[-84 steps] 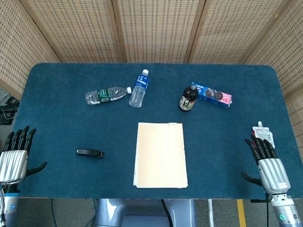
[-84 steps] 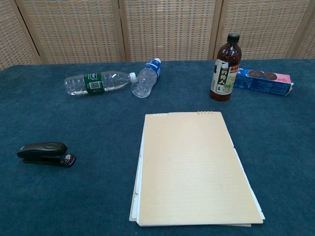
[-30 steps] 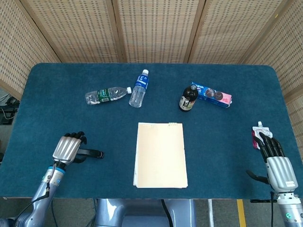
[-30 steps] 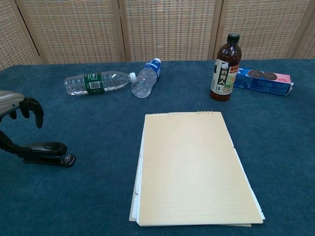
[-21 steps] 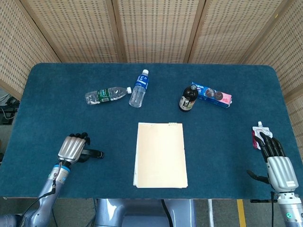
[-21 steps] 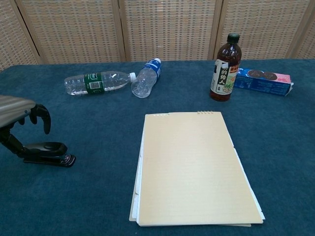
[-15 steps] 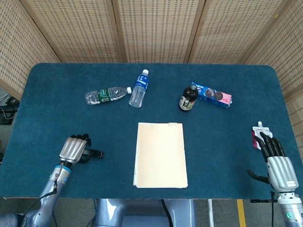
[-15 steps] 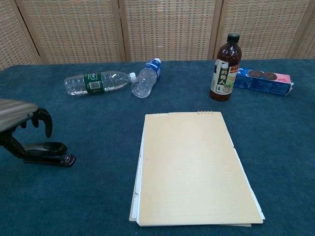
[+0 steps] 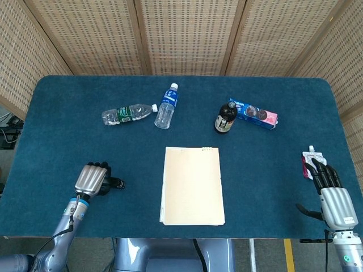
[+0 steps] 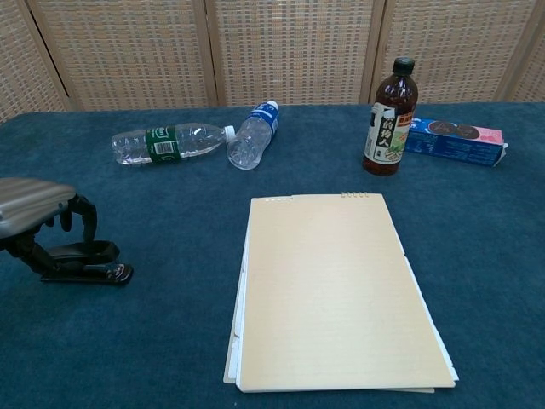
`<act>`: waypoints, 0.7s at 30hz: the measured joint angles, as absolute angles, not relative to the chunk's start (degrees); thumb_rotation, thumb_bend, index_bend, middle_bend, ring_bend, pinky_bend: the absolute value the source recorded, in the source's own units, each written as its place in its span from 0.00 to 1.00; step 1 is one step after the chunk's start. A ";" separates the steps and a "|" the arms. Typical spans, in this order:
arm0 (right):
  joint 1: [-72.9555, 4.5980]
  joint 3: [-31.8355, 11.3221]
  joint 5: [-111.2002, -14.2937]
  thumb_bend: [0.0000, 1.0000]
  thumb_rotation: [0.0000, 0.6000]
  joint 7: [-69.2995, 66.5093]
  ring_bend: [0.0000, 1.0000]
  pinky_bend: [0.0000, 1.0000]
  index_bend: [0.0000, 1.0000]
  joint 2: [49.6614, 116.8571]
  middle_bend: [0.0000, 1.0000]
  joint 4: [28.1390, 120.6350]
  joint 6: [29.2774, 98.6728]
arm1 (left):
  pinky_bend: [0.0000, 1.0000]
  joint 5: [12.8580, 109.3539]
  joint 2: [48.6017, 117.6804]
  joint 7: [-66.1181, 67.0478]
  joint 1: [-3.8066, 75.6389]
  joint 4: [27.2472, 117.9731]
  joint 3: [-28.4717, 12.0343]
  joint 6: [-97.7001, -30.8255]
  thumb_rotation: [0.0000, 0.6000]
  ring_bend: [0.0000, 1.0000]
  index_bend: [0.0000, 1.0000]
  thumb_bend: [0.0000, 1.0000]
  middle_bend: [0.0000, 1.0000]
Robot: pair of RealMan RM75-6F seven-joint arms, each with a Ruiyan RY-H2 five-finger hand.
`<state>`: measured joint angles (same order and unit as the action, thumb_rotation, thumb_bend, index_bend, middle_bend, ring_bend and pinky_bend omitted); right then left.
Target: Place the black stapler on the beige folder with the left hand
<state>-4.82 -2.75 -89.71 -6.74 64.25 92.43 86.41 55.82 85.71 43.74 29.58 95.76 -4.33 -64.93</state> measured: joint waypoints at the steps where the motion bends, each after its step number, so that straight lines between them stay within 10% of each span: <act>1: -4.81 -2.76 -89.72 0.10 1.00 -6.84 0.00 0.00 0.00 64.21 0.00 92.44 86.44 | 0.48 55.92 86.19 43.86 29.65 95.40 -4.28 -65.27 1.00 0.47 0.65 0.44 0.45; 7: -4.71 -2.84 -89.69 0.10 1.00 -7.22 0.00 0.00 0.00 63.98 0.00 92.56 86.64 | 0.58 57.07 88.09 41.80 29.70 93.97 -4.58 -66.54 1.00 0.59 0.82 0.57 0.60; 21: -4.62 -2.98 -89.47 0.10 1.00 -8.07 0.00 0.00 0.00 63.54 0.00 92.74 86.66 | 0.58 62.98 89.85 41.79 32.13 94.37 -5.09 -67.22 1.00 0.59 0.82 0.57 0.60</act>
<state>-4.62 -2.98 -89.47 -8.07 63.54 92.74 86.66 62.98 89.85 41.79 32.13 94.37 -5.09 -67.22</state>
